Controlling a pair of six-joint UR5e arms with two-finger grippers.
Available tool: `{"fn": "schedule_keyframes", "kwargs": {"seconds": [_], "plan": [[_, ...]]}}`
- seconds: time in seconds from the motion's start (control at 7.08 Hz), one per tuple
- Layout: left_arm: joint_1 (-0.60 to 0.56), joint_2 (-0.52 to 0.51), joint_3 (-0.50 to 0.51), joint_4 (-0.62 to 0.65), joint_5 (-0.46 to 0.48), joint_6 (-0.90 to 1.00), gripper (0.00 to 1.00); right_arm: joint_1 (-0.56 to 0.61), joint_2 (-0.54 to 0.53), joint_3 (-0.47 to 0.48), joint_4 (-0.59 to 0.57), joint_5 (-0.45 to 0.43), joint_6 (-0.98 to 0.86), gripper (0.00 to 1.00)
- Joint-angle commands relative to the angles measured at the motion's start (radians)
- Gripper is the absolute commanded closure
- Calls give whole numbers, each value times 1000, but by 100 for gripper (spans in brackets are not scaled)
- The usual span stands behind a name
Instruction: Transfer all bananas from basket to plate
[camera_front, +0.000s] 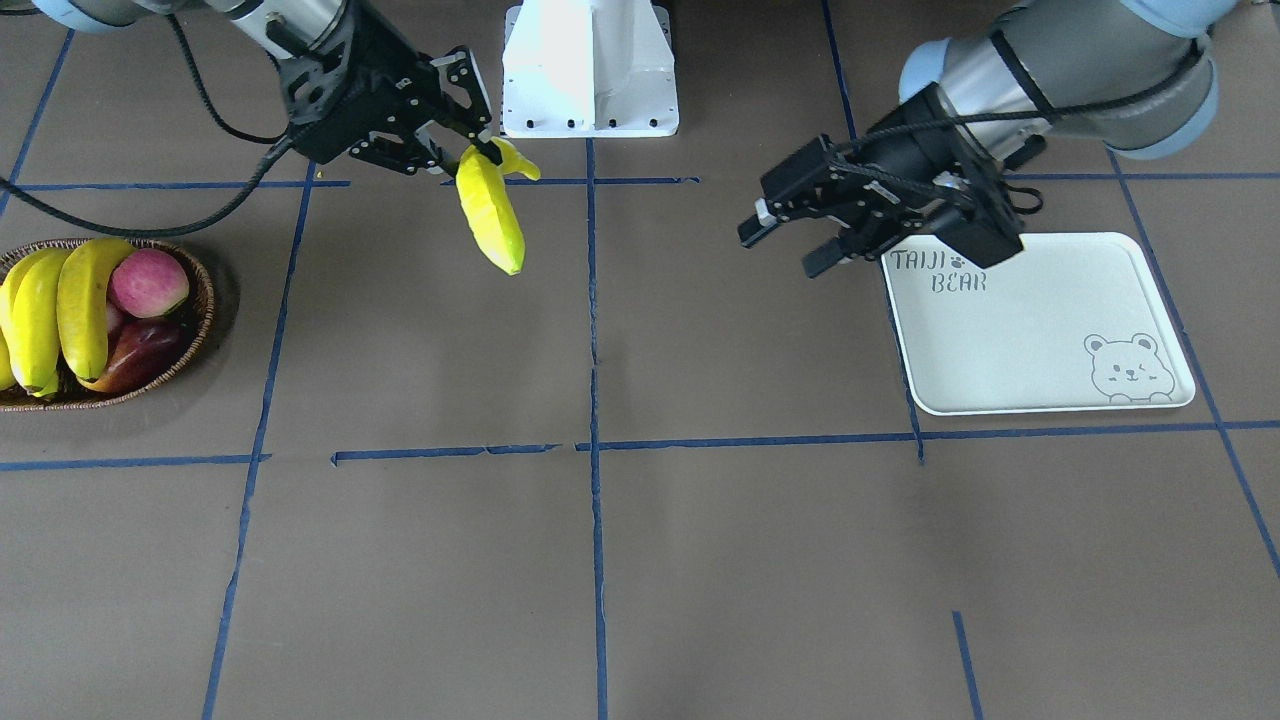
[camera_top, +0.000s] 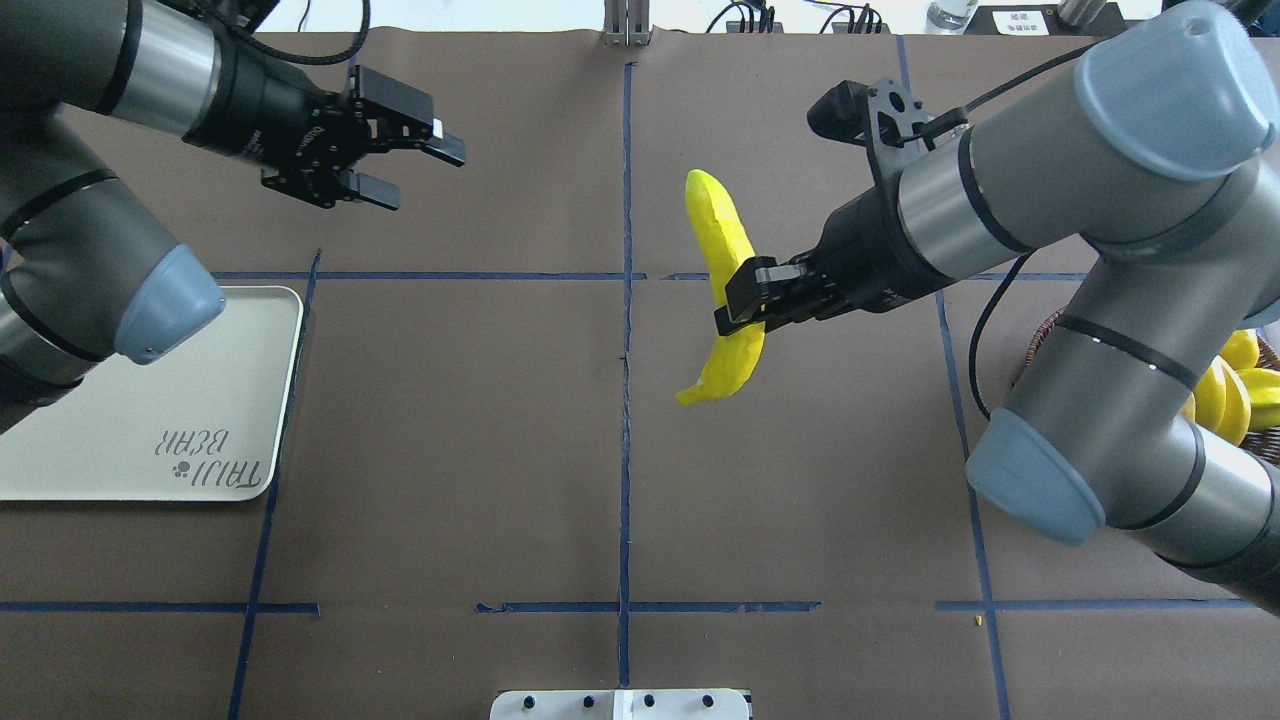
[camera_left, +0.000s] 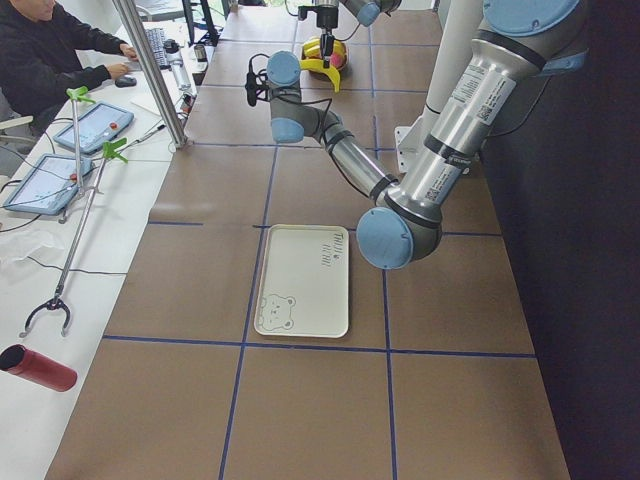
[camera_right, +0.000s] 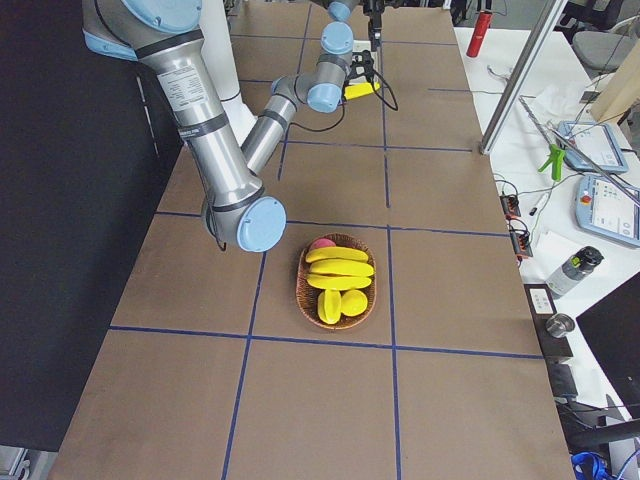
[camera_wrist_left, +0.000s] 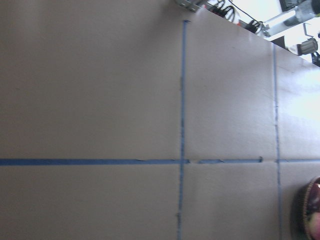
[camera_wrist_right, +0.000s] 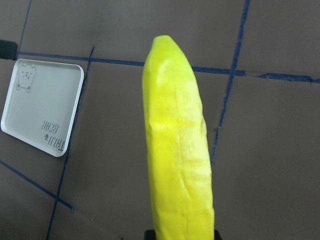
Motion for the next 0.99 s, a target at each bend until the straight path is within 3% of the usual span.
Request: {"fn": "schedule_keyframes", "kwargs": {"seconds": [0.0,0.42,0.71,0.85], "plan": [[54,-56,-14,-1,14,-76,4,-74,53,-1,0,-88,35,98],[250,-99,-43,8,252,-104,4,-84,76,-1,0,-91,57,98],[258,-109,-45,10,269,-115,8,-87,78,-1,0,-91,62,98],[259,-107,-46,8,269,-125,61,-88,78,1,0,-89,62,98]]}}
